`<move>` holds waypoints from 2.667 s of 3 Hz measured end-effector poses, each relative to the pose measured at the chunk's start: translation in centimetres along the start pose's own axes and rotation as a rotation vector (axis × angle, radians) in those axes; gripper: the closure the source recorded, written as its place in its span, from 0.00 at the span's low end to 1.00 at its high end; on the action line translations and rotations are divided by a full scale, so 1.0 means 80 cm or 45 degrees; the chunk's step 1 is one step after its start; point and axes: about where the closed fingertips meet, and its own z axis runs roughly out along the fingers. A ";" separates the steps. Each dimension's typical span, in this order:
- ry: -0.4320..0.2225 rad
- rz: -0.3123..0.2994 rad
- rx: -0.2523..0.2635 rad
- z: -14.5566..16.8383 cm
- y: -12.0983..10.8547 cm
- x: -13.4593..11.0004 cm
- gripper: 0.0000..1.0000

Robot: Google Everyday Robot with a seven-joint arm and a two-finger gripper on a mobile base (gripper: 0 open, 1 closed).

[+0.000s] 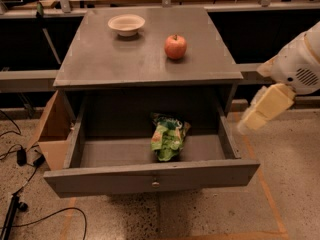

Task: Pick green rice chip bag from top drawer and place on counter

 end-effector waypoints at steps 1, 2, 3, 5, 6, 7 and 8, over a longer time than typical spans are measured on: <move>-0.217 0.351 -0.115 0.078 -0.008 -0.029 0.00; -0.311 0.587 -0.140 0.137 -0.021 -0.070 0.00; -0.352 0.678 -0.112 0.138 -0.033 -0.086 0.00; -0.342 0.721 -0.123 0.175 -0.023 -0.076 0.00; -0.291 0.817 -0.096 0.264 -0.008 -0.053 0.00; -0.269 0.843 -0.047 0.334 -0.010 -0.040 0.00; -0.280 0.843 -0.007 0.382 -0.028 -0.036 0.00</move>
Offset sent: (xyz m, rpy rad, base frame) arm 0.1307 0.1348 -0.1172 0.4498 0.1991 -0.5347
